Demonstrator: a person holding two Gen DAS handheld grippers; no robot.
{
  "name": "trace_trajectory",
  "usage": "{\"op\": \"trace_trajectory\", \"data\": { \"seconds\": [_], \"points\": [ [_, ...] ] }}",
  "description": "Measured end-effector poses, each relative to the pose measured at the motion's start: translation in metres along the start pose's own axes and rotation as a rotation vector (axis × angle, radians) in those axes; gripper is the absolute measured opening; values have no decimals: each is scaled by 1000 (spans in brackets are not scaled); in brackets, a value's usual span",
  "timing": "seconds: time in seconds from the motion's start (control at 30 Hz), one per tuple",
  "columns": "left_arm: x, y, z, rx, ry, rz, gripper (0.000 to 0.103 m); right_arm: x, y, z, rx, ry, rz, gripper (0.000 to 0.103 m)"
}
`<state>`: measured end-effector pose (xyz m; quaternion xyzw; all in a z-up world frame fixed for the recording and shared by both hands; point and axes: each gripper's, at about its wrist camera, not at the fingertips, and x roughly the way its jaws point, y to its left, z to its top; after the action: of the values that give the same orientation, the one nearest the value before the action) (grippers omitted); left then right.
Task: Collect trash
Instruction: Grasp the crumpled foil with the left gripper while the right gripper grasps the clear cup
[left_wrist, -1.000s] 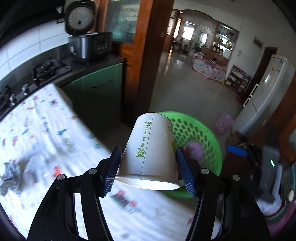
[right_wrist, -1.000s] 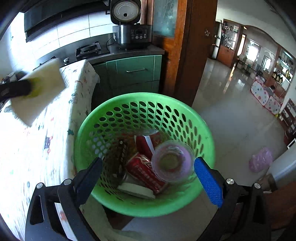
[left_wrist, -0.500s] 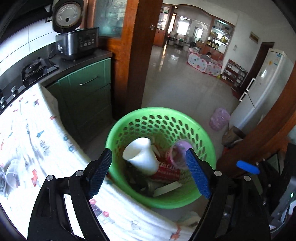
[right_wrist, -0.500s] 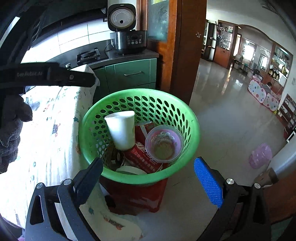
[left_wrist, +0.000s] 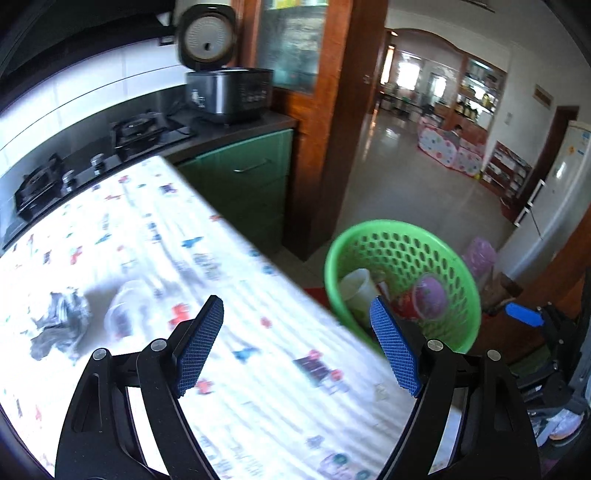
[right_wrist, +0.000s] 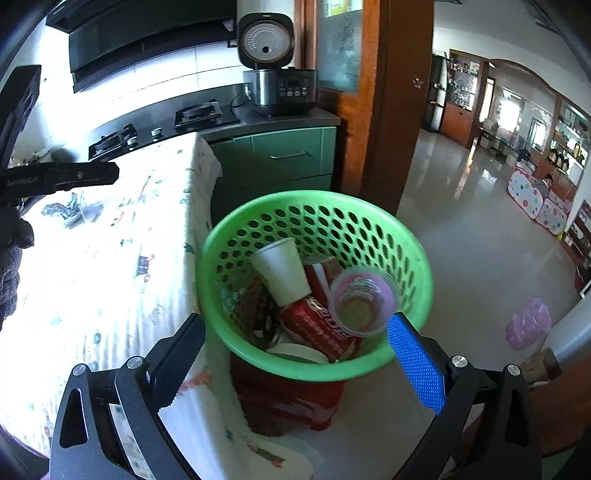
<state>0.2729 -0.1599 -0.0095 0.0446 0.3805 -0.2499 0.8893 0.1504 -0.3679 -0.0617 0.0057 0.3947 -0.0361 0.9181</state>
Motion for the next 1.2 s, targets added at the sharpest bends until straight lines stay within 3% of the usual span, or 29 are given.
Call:
{"op": "trace_trajectory", "data": {
  "seconds": [0.43,0.77,1.2],
  "points": [
    [-46,76,-10,-72,-62,144,81,6,56,31,-81,-20,58,96],
    [-66,126,-19,-130,-72,214,81,22,91,58,-118,-8,113,96],
    [-82,205,-37,-264,-63,257,81,74,150,114,-83,88,297,96]
  ]
}}
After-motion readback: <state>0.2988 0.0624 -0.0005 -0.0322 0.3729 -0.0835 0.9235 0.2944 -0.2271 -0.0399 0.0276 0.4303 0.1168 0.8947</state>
